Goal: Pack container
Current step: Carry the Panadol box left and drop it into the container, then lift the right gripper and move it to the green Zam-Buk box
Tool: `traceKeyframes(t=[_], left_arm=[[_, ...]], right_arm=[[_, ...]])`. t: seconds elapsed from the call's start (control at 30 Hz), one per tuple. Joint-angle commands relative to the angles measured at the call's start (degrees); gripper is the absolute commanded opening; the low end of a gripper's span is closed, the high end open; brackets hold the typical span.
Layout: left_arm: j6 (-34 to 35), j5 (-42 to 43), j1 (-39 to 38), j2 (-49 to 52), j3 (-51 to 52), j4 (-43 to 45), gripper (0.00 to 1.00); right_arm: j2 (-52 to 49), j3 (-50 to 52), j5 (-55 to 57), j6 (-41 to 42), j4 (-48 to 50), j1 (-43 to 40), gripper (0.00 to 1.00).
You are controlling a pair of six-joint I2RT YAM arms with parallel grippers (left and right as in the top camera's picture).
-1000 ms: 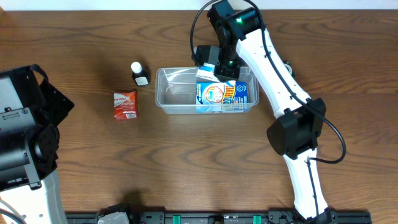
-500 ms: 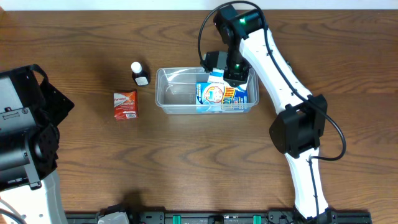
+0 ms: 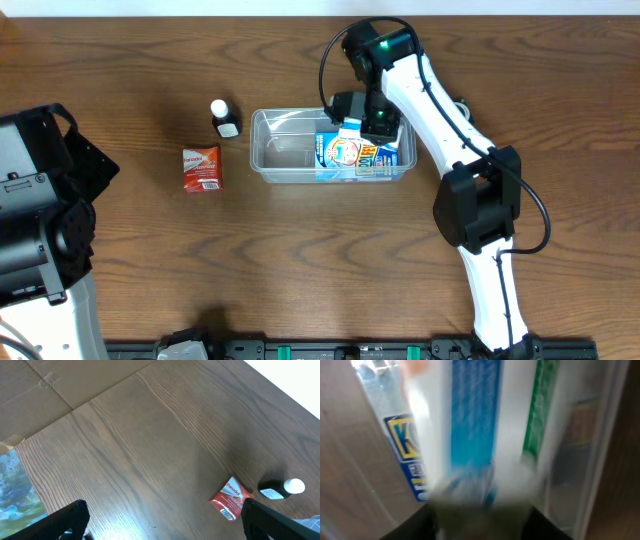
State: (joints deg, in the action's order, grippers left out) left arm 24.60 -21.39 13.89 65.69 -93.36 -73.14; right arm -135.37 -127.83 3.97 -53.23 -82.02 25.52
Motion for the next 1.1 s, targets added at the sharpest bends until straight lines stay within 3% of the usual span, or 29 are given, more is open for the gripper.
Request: traceKeyframes(t=[0.0, 0.17, 0.4, 0.7, 0.8, 1.07], left_arm=[[-0.31, -0.74, 0.35, 0.17, -1.09, -0.15, 0.98], [-0.31, -0.74, 0.35, 0.17, -1.09, -0.15, 0.98], [-0.31, -0.74, 0.35, 0.17, -1.09, -0.15, 0.98], [-0.31, -0.74, 0.35, 0.17, -1.09, -0.15, 0.98], [-0.31, -0.74, 0.35, 0.17, -1.09, -0.15, 0.98], [-0.31, -0.74, 0.35, 0.17, -1.09, -0.15, 0.98]], right_arm=[[0.13, 0.13, 0.79, -0.39, 1.7, -0.81, 0.57], [0.13, 0.13, 0.79, -0.37, 3.3, -0.81, 0.7], [0.15, -0.28, 0.81, 5.2, 3.82, -0.74, 0.65], [0.15, -10.51, 0.5, 33.09, 2.36, -0.81, 0.57], [0.15, -16.15, 0.52, 37.18, 0.0, -1.16, 0.57], [0.15, -21.42, 3.54, 47.71, -4.63, -8.35, 0.75]])
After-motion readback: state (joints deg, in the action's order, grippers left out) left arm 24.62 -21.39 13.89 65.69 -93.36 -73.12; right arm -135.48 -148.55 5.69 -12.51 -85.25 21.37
